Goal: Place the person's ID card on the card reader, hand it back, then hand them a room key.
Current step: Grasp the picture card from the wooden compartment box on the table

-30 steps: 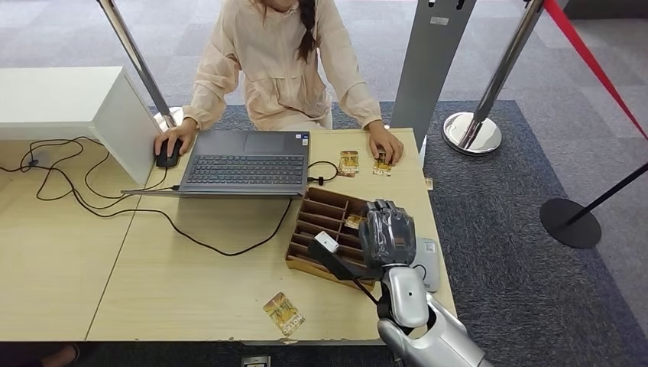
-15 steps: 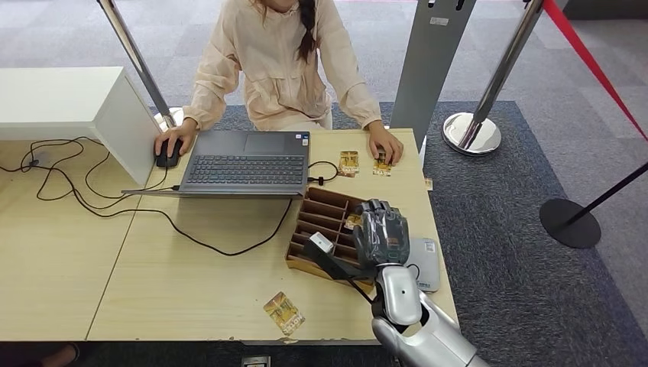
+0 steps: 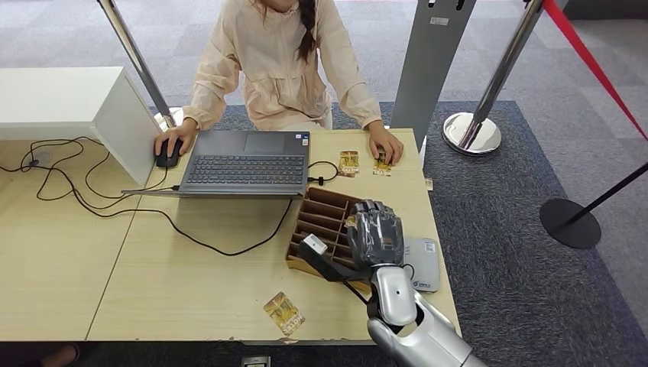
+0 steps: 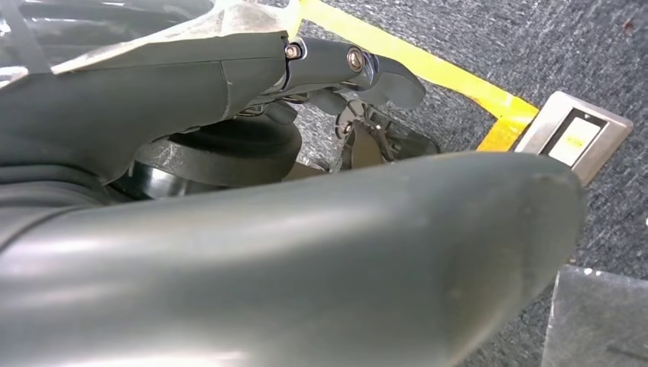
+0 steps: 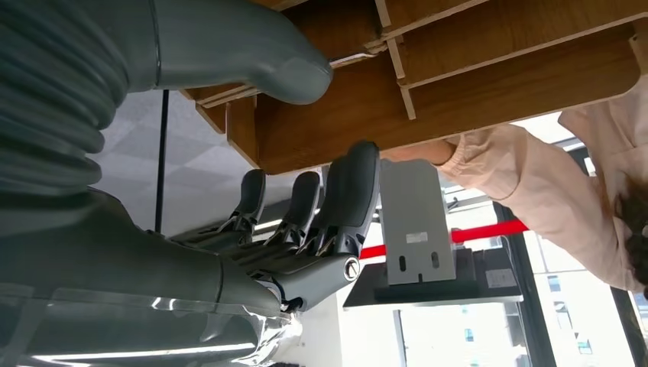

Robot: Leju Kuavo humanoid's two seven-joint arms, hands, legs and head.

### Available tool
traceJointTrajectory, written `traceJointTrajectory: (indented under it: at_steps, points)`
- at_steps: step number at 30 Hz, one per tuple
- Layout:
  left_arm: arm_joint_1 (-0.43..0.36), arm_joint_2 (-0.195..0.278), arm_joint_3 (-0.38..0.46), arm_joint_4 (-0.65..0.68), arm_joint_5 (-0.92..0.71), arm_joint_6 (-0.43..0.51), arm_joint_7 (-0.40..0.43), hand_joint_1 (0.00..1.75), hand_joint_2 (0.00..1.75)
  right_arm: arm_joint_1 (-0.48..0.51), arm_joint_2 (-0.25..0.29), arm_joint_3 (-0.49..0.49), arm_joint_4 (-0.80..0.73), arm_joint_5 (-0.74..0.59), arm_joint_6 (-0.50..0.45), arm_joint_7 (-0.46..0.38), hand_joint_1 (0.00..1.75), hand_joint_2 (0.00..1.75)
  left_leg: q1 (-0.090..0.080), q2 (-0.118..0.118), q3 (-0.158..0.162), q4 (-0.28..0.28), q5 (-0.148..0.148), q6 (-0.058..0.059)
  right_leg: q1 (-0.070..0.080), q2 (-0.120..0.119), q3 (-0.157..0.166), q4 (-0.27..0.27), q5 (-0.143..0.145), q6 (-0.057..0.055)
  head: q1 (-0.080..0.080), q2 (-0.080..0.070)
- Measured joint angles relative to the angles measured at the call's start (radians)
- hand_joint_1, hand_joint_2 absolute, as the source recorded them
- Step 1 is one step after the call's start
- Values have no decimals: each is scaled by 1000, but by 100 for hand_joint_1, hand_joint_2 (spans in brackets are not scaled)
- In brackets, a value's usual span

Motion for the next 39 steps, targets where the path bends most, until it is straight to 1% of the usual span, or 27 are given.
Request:
traceJointTrajectory:
  at_steps: [3, 6, 17, 23, 27, 39]
  points:
    - [0, 0, 4, 2, -2, -8, 0, 0, 0, 0, 1, 3, -1, 9, -4, 3, 57, 175, 0, 0, 0, 0, 0, 0, 0, 0, 0, 0, 0, 0, 0, 0]
    - [0, 0, 6, 4, -2, -10, 0, 0, 0, 1, 1, 6, -6, 17, -8, 5, 53, 175, -1, 0, 0, 0, 0, 0, -1, 0, 0, 0, 0, 0, 0, 0]
    - [-2, 0, 7, 7, 8, -10, 0, 0, 0, 16, 1, 14, -57, 43, -9, 5, 54, 175, -1, 0, 0, 0, 0, 0, -1, 0, 0, 0, 0, 0, 0, 0]
    - [-3, 0, 7, 7, 13, -10, -1, 0, 0, 19, 1, 17, -72, 42, -9, 4, 66, 175, -1, 0, 0, 0, 0, 0, -1, 0, 0, 0, 0, 0, 0, 0]
    - [-2, 0, 9, 7, 16, -14, -3, 0, 0, 19, 1, 19, -73, 34, -7, 4, 69, 175, -1, 0, 0, 0, 0, 0, -1, 0, 0, 0, 0, 0, 0, 0]
    - [1, 0, 13, 7, 24, -31, -20, 0, 0, 18, 2, 27, -61, 4, 10, 4, 68, 175, -1, 0, 0, 0, 0, 0, -1, 0, 0, 0, 0, 1, 0, 0]
